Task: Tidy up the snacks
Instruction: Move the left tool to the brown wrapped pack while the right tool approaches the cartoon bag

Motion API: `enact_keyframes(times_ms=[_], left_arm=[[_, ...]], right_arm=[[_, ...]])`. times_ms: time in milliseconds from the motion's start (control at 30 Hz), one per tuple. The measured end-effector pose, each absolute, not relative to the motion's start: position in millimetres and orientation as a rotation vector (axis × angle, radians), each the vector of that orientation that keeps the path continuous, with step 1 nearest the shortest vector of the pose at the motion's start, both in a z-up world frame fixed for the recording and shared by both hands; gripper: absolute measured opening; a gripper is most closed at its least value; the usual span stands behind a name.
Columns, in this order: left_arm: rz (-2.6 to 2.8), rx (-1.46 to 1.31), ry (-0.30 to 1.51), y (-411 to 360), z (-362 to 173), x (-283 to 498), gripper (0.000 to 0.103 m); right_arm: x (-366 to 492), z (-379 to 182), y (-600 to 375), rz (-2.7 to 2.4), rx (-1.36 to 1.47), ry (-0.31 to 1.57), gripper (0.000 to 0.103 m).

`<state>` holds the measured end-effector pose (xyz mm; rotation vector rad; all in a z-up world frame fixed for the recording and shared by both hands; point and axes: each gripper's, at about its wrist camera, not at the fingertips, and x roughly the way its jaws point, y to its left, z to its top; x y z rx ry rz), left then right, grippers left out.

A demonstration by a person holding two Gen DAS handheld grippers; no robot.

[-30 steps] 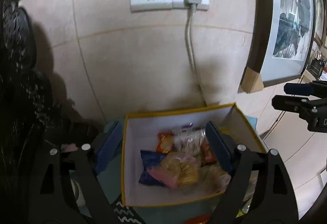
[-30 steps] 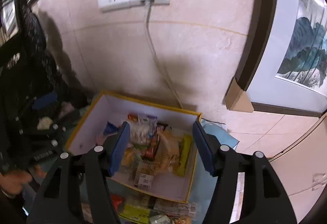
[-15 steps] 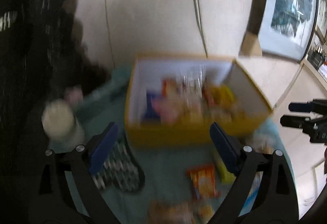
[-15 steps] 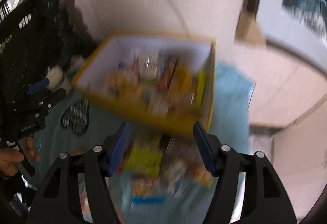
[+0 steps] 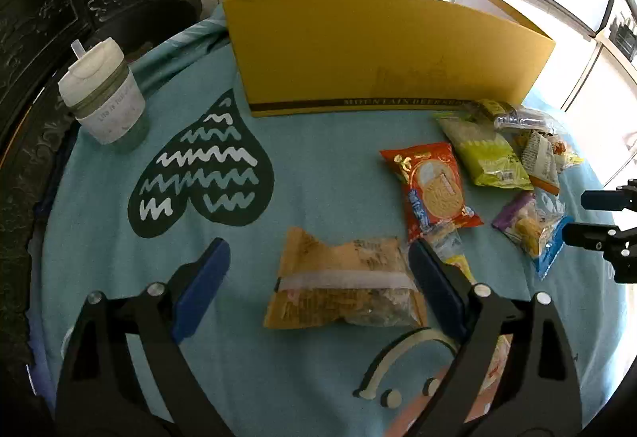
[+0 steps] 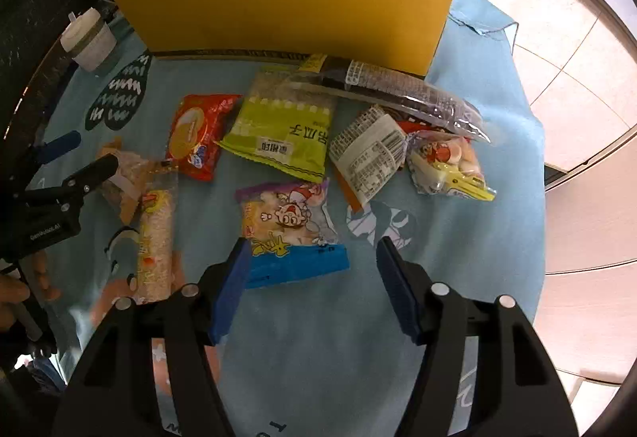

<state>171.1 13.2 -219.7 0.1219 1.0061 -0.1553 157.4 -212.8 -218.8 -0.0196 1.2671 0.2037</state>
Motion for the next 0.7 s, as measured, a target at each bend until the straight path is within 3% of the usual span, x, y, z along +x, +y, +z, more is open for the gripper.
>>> enact_keyframes(times_ms=[433, 567, 700], left_arm=[[-0.171, 0.137, 1.033, 4, -244, 188, 0.093], [-0.183, 0.113, 1.043, 4, -255, 191, 0.093], [-0.185, 0.132, 1.044, 1, -263, 190, 0.095]], right_arm=[[182, -242, -197, 0.211, -0.058, 1.273, 0.066], [187, -246, -192, 0.218, -0.066, 1.260, 0.075], [190, -251, -188, 0.232, -0.040, 1.268, 0.077]])
